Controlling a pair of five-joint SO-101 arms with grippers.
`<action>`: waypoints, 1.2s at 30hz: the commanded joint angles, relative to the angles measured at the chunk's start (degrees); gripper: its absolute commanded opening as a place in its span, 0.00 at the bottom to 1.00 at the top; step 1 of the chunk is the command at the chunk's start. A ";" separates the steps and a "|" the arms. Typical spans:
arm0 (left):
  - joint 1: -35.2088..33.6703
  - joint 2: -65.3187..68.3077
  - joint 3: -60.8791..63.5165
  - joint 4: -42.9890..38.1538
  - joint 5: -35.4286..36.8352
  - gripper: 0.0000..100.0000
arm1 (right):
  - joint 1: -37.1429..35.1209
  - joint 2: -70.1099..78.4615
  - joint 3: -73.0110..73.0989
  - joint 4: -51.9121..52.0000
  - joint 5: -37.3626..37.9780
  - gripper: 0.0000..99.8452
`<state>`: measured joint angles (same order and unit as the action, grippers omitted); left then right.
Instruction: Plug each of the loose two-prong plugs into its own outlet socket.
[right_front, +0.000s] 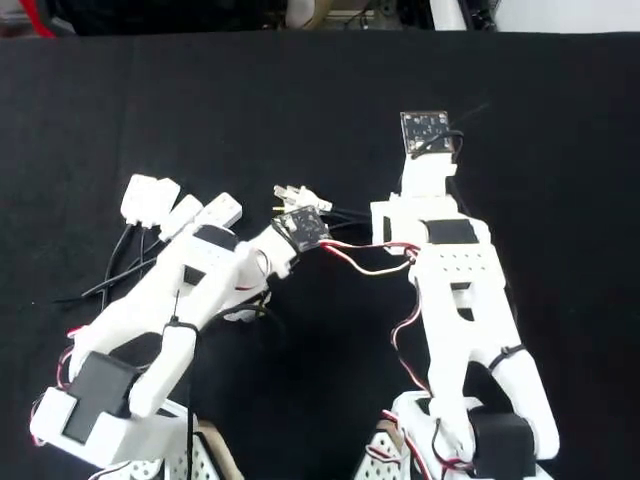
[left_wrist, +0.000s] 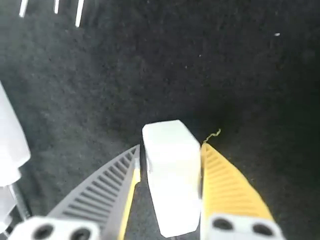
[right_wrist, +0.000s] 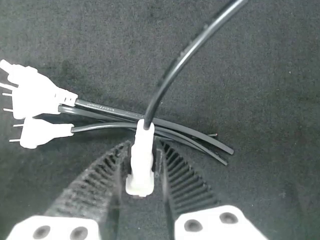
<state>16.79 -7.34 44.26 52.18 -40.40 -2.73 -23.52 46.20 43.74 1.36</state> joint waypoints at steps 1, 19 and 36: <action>-0.57 -0.09 -2.24 0.97 -0.35 0.19 | 0.26 -0.22 -0.40 -1.05 0.53 0.01; -7.25 -2.99 -4.97 0.97 -11.25 0.19 | 0.26 -0.31 -0.40 -0.97 0.53 0.01; -8.57 -2.99 -13.58 4.66 -11.16 0.19 | 0.26 -0.31 -0.40 -0.97 0.53 0.01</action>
<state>10.20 -8.22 34.51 56.75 -51.38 -2.73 -23.52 46.20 43.74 1.36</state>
